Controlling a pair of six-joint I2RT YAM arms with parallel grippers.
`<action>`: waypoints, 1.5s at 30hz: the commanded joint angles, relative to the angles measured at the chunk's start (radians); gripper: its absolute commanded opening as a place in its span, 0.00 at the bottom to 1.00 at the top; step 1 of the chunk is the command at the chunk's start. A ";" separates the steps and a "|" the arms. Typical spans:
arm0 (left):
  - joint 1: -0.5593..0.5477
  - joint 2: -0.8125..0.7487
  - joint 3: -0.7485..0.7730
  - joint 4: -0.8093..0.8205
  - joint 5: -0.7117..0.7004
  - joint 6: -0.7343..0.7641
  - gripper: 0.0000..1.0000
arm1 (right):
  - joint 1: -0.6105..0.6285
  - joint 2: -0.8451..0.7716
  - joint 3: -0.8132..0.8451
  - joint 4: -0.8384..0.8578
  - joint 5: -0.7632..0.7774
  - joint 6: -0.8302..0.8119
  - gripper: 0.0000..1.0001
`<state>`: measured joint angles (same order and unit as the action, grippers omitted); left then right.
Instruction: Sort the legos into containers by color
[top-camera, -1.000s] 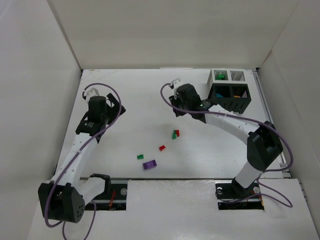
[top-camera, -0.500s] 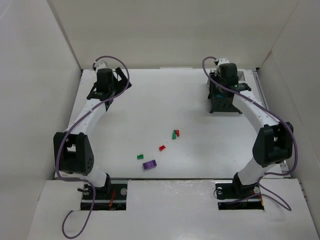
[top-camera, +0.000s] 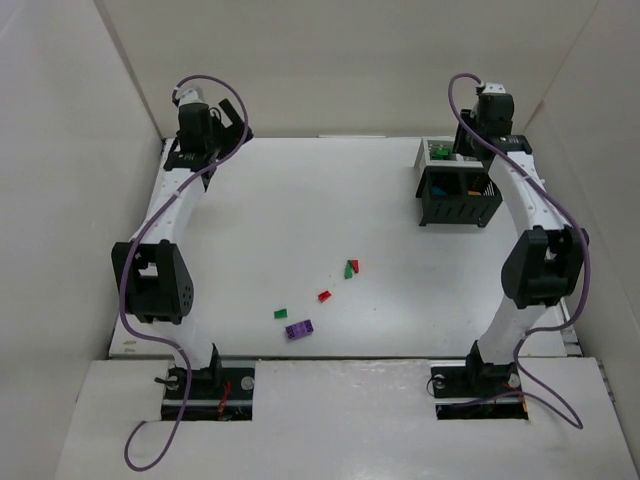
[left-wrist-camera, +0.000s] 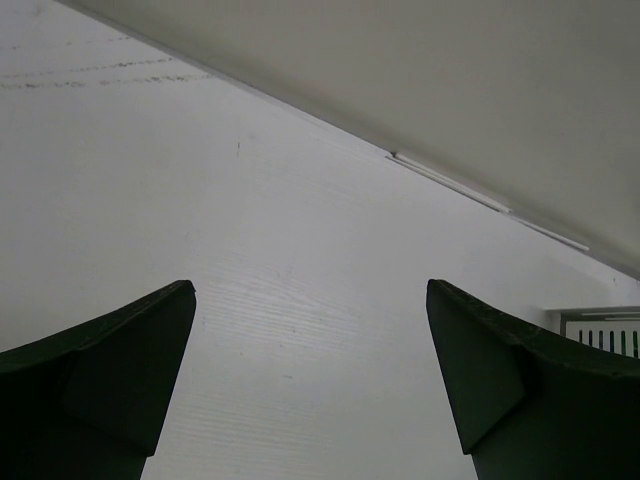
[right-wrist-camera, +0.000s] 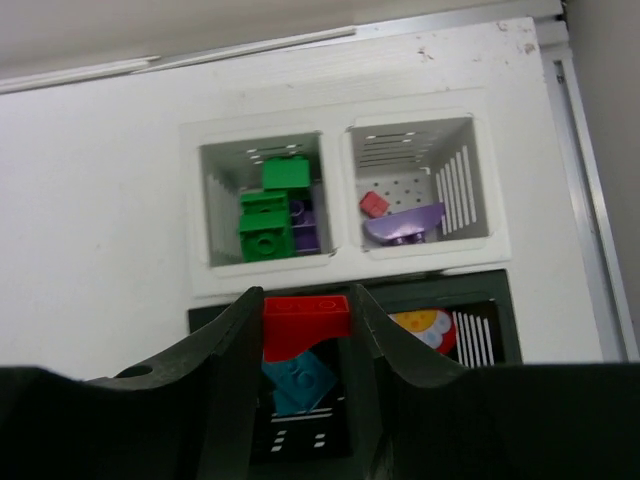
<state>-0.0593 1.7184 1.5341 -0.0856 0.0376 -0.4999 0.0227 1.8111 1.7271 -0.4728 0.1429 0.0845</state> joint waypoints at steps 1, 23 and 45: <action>-0.002 -0.010 0.032 0.092 0.027 0.029 1.00 | -0.044 0.048 0.063 -0.026 0.041 0.047 0.22; 0.007 0.161 0.219 0.073 0.107 0.050 1.00 | -0.122 0.228 0.270 -0.092 0.026 0.078 0.63; -0.062 -0.131 -0.218 0.167 0.104 0.092 1.00 | 0.086 -0.301 -0.400 0.241 -0.005 0.047 1.00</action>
<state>-0.1219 1.6764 1.3392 0.0410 0.1471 -0.4252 0.0425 1.5543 1.3621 -0.2600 0.0959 0.1455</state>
